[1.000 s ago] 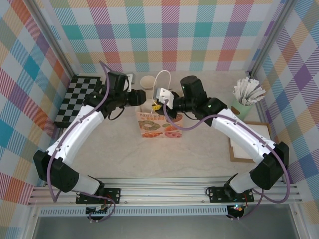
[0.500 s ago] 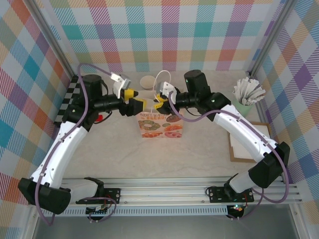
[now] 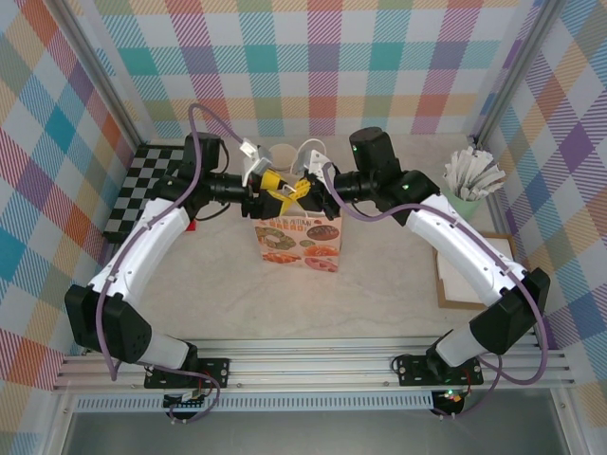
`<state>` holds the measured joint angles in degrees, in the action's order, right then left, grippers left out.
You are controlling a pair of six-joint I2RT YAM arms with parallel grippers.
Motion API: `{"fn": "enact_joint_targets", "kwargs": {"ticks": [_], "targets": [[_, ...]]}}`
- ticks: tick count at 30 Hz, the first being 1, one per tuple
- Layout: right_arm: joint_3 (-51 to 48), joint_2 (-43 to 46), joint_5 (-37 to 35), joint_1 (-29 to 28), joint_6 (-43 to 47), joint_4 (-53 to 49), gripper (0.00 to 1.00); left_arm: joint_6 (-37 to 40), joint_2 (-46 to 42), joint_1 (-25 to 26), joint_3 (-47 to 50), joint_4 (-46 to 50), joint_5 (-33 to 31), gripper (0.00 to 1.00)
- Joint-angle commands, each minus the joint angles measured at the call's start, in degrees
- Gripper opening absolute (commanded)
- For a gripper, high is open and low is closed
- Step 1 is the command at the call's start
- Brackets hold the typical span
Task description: Pack the takeout coffee
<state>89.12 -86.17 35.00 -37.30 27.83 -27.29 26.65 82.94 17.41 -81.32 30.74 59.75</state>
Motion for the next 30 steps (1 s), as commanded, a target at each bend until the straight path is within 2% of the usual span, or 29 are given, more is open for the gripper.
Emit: {"fn": "enact_joint_targets", "kwargs": {"ticks": [1, 3, 6, 8, 9, 11, 16, 18, 22, 30], "targets": [[1.4, -0.9, 1.3, 0.1, -0.5, 0.1, 0.1, 9.5, 0.1, -0.4, -3.2, 8.7, 6.7, 0.61], [2.1, -1.5, 1.2, 0.1, -0.7, -0.6, 0.1, 10.5, -0.6, -0.4, -1.7, 9.0, 7.1, 0.55], [2.0, -1.4, 0.0, 0.1, -1.4, -0.3, 0.08, 9.2, -1.7, -0.4, 0.9, 6.2, 4.2, 0.34], [1.8, -1.2, -0.6, 0.1, -2.0, -0.2, 0.08, 6.6, -3.5, -0.4, 3.7, 1.3, -0.3, 0.29], [1.8, -1.2, -0.7, 0.1, -2.3, -0.3, 0.07, 5.2, -4.6, -0.3, 5.5, -1.7, -2.5, 0.23], [1.7, -1.2, -0.7, 0.1, -2.9, -0.3, 0.07, 3.2, -6.0, 0.1, 7.8, -5.9, -6.2, 0.2], [0.6, -0.6, -5.4, 0.1, -5.6, 0.3, 0.05, 0.8, -7.2, 0.4, 9.5, -10.8, -7.7, 0.0], [-0.3, -0.3, -10.8, 0.1, -7.2, -0.2, 0.0, -1.7, -8.0, 0.3, 11.0, -14.3, -7.9, 0.0], [-1.8, -0.2, -19.9, 0.1, -11.7, -4.8, 0.0, -6.4, -9.9, 0.4, 14.6, -24.5, -8.9, 0.0], [-4.3, 1.8, -30.2, 0.2, -23.7, -6.5, 0.0, -8.9, -12.9, 0.2, 19.4, -27.7, -12.9, 0.0]]}}
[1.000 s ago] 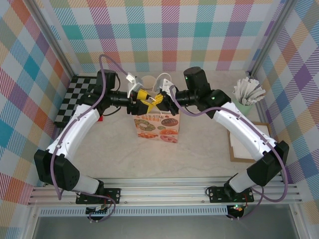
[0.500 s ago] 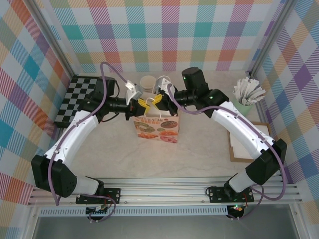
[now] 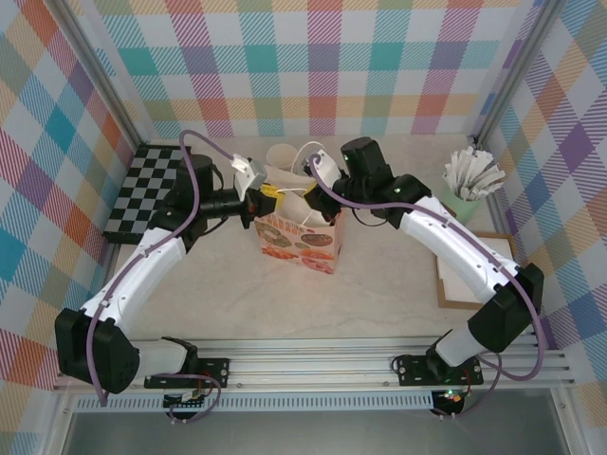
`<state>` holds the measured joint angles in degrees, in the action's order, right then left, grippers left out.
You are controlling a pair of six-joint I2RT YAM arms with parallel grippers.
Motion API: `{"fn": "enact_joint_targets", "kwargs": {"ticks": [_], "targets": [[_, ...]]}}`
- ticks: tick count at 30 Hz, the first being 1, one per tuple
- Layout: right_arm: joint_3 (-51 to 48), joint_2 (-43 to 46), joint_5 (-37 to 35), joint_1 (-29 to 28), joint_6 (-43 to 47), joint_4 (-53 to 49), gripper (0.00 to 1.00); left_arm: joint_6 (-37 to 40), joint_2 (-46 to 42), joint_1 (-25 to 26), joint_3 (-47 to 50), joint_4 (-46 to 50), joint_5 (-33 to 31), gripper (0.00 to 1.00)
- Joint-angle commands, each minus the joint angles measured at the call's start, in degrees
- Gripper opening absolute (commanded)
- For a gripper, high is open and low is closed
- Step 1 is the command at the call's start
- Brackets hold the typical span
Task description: Pack the takeout coffee
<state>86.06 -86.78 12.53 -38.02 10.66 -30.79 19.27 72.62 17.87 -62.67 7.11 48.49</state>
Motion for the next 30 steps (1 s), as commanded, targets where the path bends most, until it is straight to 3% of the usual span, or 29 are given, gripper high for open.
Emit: {"fn": "enact_joint_targets", "kwargs": {"ticks": [1, 8, 11, 13, 15, 17, 19, 24, 30], "targets": [[-1.2, 2.4, -8.0, 0.9, -7.0, -3.4, 0.0, -1.6, -2.7, -0.3, 1.0, -4.1, -2.1, 0.0], [-1.1, 1.3, -8.8, 1.2, -10.0, -6.2, 0.0, -2.8, -2.8, -0.7, 1.8, -5.2, -3.7, 0.0], [-1.1, 1.9, -1.5, 1.2, -9.2, -3.1, 0.02, -2.8, -2.2, -0.7, 0.8, -4.1, -4.0, 0.0], [0.2, 2.7, 6.2, 1.2, -8.5, 0.1, 0.16, -2.9, -1.6, -0.6, -0.7, -2.9, -4.6, 0.0], [1.7, 3.5, 8.9, 1.2, -7.8, 1.3, 0.32, -2.6, -1.5, -0.6, -1.6, -2.0, -5.5, 0.0], [2.8, 4.4, 6.8, 1.4, -7.5, 1.1, 0.44, -2.2, -1.5, -0.6, -2.1, -1.7, -6.0, 0.0], [4.1, 5.2, 2.6, 2.6, -9.1, -0.9, 0.67, -2.1, -1.4, -0.6, -2.1, -1.8, -5.9, 0.0], [8.4, 5.1, -1.8, 8.3, -13.2, -12.9, 0.78, -1.9, -1.1, -0.6, -2.6, -1.3, -5.3, 0.0], [15.7, -0.4, -0.8, 12.1, -6.3, -29.1, 0.81, -2.1, -0.3, 0.2, -4.4, 1.2, -5.0, 0.0]]}}
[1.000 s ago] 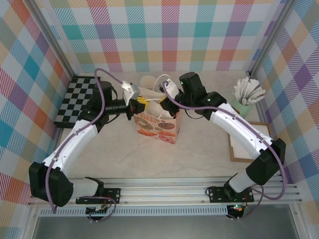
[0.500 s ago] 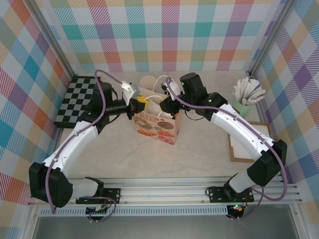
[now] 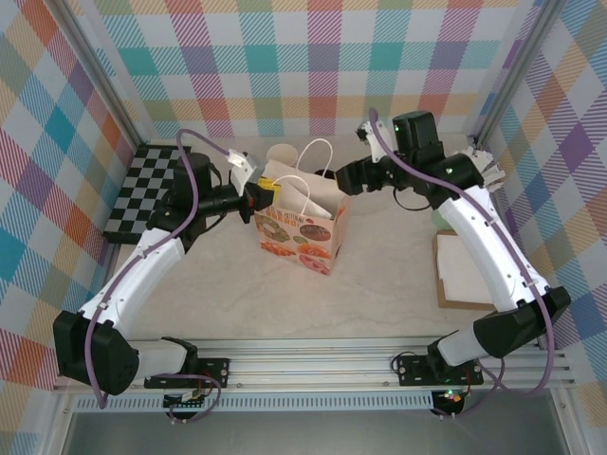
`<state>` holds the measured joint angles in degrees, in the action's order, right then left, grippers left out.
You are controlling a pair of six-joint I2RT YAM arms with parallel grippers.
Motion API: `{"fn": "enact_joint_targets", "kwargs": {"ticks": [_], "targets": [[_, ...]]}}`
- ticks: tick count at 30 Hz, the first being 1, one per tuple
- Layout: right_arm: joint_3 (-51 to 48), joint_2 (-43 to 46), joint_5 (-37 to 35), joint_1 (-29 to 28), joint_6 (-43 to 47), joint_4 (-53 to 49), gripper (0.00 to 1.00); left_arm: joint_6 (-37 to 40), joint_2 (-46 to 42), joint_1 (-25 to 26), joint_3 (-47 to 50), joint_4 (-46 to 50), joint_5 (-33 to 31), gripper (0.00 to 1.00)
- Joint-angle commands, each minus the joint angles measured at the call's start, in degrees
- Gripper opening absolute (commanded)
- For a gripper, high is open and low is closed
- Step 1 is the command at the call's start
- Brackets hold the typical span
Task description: Pack the takeout coffee
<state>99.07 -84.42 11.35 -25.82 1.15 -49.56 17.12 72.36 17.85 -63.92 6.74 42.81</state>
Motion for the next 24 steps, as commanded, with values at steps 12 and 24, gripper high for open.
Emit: {"fn": "enact_joint_targets", "kwargs": {"ticks": [12, 24], "targets": [[4.3, -3.6, -15.0, 2.0, -19.4, -7.9, 1.0, -15.3, -3.4, 14.6, -1.0, -5.2, -23.3, 0.0], [5.1, -5.1, -11.8, 2.2, -18.3, -13.0, 1.0, -13.7, -5.1, 20.4, 5.3, -10.0, -23.8, 0.0]]}}
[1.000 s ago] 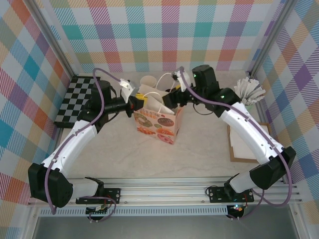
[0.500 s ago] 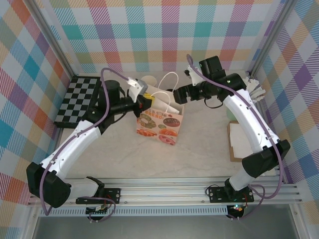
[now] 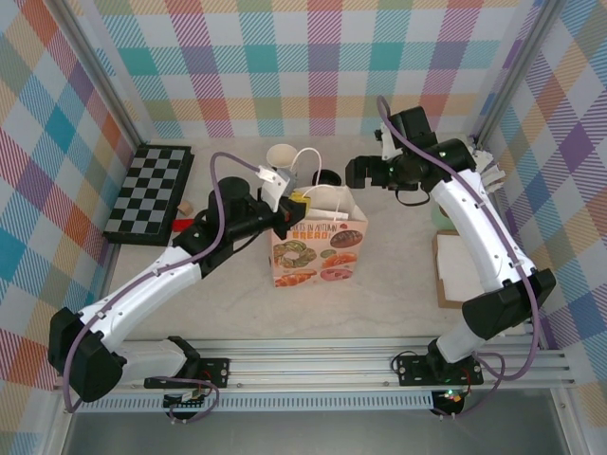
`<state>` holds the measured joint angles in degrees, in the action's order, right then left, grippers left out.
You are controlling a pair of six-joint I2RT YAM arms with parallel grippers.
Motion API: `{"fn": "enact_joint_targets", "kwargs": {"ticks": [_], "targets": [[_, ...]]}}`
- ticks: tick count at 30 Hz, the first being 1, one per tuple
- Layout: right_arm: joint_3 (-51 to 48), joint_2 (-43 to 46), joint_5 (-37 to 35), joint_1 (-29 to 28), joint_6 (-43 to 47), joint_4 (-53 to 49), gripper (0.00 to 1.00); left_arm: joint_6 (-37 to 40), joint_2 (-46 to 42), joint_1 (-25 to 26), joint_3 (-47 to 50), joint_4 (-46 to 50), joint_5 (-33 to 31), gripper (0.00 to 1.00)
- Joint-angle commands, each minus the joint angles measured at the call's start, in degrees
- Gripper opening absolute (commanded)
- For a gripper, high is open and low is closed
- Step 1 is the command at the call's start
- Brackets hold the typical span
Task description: Pack the takeout coffee
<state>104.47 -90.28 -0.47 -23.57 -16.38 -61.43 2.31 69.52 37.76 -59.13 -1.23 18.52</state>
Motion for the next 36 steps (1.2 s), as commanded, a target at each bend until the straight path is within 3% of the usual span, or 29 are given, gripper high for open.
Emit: {"fn": "enact_joint_targets", "kwargs": {"ticks": [1, 3, 7, 12, 15, 17, 20, 25, 28, 30, 36], "targets": [[-1.3, 1.2, -0.1, -0.1, -0.6, -0.5, 1.0, 2.5, -2.7, 0.5, 0.1, -0.1, 0.3, 0.0], [-2.9, 2.4, -0.2, 0.0, -0.3, 0.9, 1.0, 4.7, -3.2, 0.5, -1.4, 4.6, -0.9, 0.02], [-4.2, 3.5, 0.4, 0.4, 0.5, 2.6, 1.0, 7.4, -4.5, 0.4, -4.6, 13.3, -1.2, 0.17], [-5.9, 5.0, -2.1, 0.6, 0.4, 3.9, 1.0, 10.2, -9.1, -0.3, -5.6, 18.8, -0.2, 0.69], [-8.2, 7.1, -5.0, 1.4, -1.2, 6.8, 1.0, 10.9, -11.4, -2.6, -7.0, 20.9, 0.3, 0.83], [-11.7, 9.8, -6.9, 1.8, -1.3, 11.7, 1.0, 10.9, -12.6, -4.9, -7.7, 21.9, -2.0, 0.98], [-20.4, 15.4, -8.1, 2.3, 1.4, 23.5, 1.0, 10.6, -14.2, -8.8, -6.8, 19.2, -9.9, 1.0], [-38.4, 24.3, -6.0, 3.1, 12.2, 40.8, 1.0, 2.0, -12.2, -16.7, -3.5, 11.9, -38.3, 1.0], [-51.0, 29.7, -4.7, 4.6, 17.8, 51.3, 1.0, -4.9, -8.5, -23.6, -2.5, 14.8, -47.1, 1.0], [-57.5, 31.5, -3.1, 7.8, 17.2, 54.3, 1.0, -8.4, -6.7, -27.9, -0.1, 14.8, -49.3, 1.0], [-70.6, 30.8, 0.0, 17.4, 16.4, 58.8, 1.0, -12.1, -0.8, -37.7, 8.1, 10.7, -42.1, 1.0]]}}
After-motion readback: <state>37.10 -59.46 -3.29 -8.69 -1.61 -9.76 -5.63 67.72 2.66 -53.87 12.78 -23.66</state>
